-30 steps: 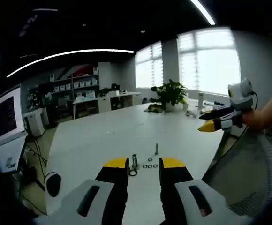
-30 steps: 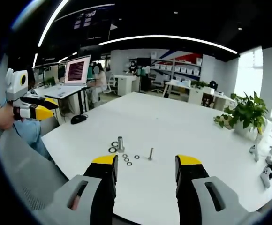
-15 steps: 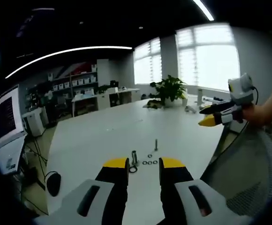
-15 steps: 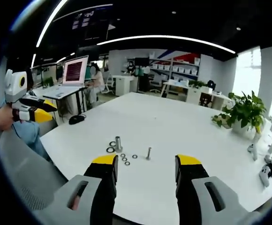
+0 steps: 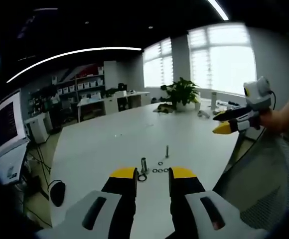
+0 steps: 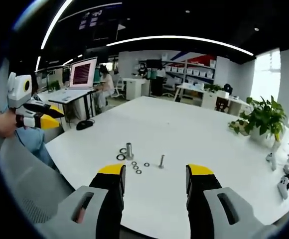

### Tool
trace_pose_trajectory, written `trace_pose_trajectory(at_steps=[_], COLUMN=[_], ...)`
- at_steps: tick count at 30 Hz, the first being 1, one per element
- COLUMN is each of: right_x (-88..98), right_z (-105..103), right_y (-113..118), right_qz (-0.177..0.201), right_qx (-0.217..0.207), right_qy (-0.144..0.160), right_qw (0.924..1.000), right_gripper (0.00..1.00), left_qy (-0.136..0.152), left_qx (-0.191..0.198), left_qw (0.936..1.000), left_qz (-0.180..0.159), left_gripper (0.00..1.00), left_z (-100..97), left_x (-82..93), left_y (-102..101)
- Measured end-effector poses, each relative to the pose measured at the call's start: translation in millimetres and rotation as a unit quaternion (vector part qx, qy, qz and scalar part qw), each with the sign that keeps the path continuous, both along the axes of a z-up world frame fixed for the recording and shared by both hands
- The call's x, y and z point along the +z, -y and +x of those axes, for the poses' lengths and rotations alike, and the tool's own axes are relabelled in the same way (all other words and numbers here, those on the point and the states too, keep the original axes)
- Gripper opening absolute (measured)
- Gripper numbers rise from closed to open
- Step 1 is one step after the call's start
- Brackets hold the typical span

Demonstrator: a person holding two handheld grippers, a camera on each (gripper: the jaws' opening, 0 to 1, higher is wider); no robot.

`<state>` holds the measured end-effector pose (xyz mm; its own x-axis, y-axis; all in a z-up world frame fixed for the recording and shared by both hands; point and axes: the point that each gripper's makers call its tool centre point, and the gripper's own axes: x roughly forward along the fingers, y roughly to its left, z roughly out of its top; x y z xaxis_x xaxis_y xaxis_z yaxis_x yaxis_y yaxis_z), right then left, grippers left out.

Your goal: Place the washer onto the threaded stud by aligning its center hole with the stud, sliding it down to the base, and recovering from edge contact or off-axis alignment until the washer reaches the visible bottom stop.

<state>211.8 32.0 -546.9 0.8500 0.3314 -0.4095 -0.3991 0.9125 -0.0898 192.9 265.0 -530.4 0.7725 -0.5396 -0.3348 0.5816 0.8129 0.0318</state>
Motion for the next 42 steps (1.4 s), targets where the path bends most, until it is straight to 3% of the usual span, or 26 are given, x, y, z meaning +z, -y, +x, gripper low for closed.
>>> trace_pose_trajectory(at_steps=[10, 14, 18, 20, 22, 23, 26, 28, 32, 37, 42], right_x=[8.0, 30.4, 43.5, 41.3, 38.7, 36.6, 34.7, 43.2, 27.8, 30.0, 28.7], right_z=[3.5, 3.3, -5.5, -5.8, -3.6, -4.3, -1.8, -1.4, -4.4, -5.6, -10.4], right_y=[-1.0, -18.5, -27.8, -27.8, -25.1, -27.5, -20.4, -14.6, -14.3, -14.0, -21.2], right_qz=[0.042, 0.084, 0.082, 0.046, 0.060, 0.104, 0.096, 0.127, 0.097, 0.098, 0.086], right_qx=[-0.002, 0.035, 0.079, 0.103, 0.099, 0.092, 0.086, 0.067, 0.076, 0.079, 0.098], right_qy=[0.001, 0.032, 0.052, 0.057, 0.054, 0.039, 0.039, 0.055, 0.033, 0.037, 0.039], right_qw=[0.9991, 0.9953, 0.9922, 0.9920, 0.9918, 0.9895, 0.9909, 0.9882, 0.9919, 0.9913, 0.9906], right_gripper=[0.51, 0.51, 0.51, 0.51, 0.50, 0.50, 0.50, 0.51, 0.51, 0.51, 0.51], left_qy=[-0.021, -0.027, -0.038, -0.042, -0.040, -0.041, -0.038, -0.033, -0.034, -0.039, -0.040], left_qx=[0.047, 0.059, 0.079, 0.083, 0.084, 0.082, 0.079, 0.080, 0.094, 0.107, 0.089], left_qw=[0.9985, 0.9974, 0.9954, 0.9948, 0.9944, 0.9943, 0.9941, 0.9937, 0.9928, 0.9907, 0.9897], left_qz=[0.018, 0.033, 0.038, 0.041, 0.051, 0.055, 0.064, 0.071, 0.066, 0.075, 0.104], left_gripper=[0.23, 0.24, 0.24, 0.24, 0.24, 0.24, 0.23, 0.23, 0.23, 0.24, 0.24], left_z=[7.3, 9.6, 12.1, 11.7, 12.5, 12.5, 10.2, 9.3, 10.8, 11.9, 7.1], left_x=[-10.8, -15.1, -20.4, -22.1, -22.7, -23.5, -23.4, -22.3, -22.0, -25.0, -29.0], left_y=[-20.0, -27.4, -37.4, -38.1, -37.6, -36.4, -34.3, -35.1, -40.9, -45.4, -35.9])
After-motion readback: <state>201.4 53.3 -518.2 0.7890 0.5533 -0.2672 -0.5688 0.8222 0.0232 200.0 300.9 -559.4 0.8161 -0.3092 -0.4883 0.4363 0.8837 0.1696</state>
